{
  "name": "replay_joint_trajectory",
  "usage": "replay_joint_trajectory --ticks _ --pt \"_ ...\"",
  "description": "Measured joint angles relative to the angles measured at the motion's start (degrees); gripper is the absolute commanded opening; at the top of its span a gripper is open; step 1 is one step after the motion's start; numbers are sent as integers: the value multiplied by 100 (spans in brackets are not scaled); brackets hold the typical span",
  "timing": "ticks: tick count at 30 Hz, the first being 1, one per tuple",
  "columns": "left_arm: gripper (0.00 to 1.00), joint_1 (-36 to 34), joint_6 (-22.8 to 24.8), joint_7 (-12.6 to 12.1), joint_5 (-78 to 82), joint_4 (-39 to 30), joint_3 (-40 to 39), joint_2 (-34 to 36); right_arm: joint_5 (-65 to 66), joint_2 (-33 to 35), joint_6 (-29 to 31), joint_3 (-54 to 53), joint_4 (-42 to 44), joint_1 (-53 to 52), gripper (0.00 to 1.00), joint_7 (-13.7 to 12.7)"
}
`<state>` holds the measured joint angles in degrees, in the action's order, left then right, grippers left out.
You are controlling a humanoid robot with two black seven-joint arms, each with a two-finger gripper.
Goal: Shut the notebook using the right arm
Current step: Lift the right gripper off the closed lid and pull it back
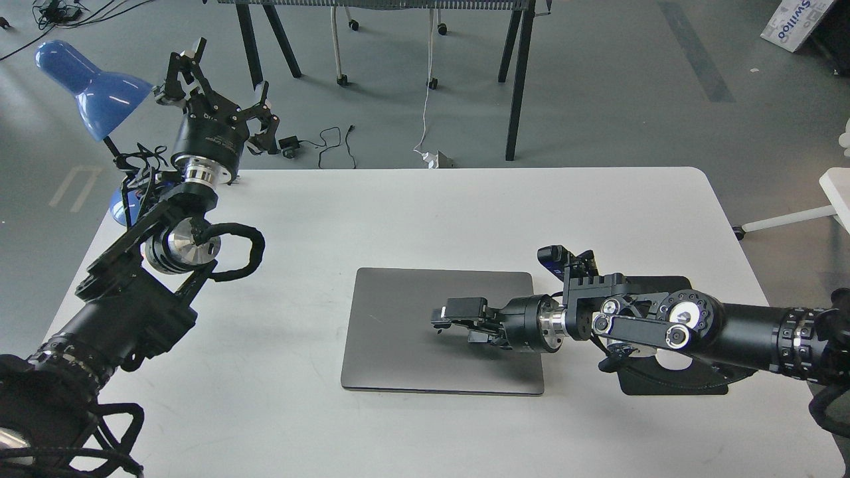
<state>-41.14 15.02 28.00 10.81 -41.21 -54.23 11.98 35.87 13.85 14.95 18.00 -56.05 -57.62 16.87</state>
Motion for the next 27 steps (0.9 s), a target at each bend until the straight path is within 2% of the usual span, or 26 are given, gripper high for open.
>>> replay_joint_trajectory --ticks 7,13,27 --pt "100 0 1 0 0 0 -2 -9 53 -21 -80 -62 9 -46 100 2" --pt "100 4 0 0 0 0 -2 -3 11 12 -58 -769 17 -67 100 17" --pt "100 9 0 0 2 3 0 -2 -369 -17 -81 -4227 1133 85 100 22"
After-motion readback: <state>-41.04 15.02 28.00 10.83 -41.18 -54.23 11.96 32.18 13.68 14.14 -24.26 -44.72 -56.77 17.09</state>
